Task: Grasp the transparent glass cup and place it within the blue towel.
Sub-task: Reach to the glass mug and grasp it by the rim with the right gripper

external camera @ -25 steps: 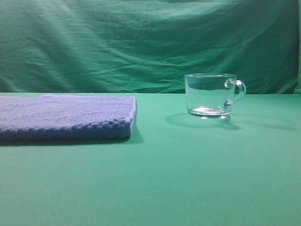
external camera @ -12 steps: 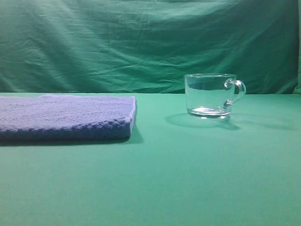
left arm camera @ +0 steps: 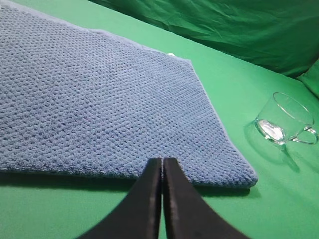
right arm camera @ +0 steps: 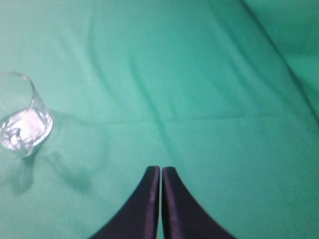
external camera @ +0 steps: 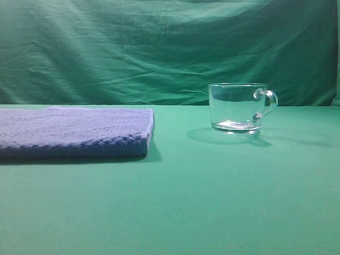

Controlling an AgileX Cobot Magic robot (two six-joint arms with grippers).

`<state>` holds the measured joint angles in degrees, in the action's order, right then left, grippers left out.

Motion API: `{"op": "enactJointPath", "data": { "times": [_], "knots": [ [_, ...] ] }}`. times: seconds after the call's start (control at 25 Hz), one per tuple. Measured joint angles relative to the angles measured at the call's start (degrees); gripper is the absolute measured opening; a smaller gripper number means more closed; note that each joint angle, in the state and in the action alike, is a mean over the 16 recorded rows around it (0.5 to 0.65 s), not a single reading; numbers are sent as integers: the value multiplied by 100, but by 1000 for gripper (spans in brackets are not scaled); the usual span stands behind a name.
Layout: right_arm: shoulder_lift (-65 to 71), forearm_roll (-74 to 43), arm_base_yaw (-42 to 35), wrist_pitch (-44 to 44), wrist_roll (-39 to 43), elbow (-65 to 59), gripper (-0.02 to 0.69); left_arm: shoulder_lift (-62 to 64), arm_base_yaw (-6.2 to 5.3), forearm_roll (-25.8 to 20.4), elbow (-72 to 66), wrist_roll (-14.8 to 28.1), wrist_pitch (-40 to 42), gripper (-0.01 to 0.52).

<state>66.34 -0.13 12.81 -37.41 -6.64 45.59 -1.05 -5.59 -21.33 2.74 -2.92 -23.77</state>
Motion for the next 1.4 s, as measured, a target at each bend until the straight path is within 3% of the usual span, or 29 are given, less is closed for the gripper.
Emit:
{"op": "enactJointPath", "data": {
  "times": [0.44,0.64,0.88,1.04,1.4],
  "knots": [
    [1971,307,454,-1065,-275,1424,512,0,0,0,0,0,0,0],
    [2709,551,472,-1202,-575,1925,612,0,0,0,0,0,0,0],
    [3474,796,492,-1152,-1014,2416,604,0,0,0,0,0,0,0],
    [3902,929,501,-1078,-1234,2678,561,0,0,0,0,0,0,0],
    [4485,1021,507,-914,-1358,3027,312,0,0,0,0,0,0,0]
  ]
}}
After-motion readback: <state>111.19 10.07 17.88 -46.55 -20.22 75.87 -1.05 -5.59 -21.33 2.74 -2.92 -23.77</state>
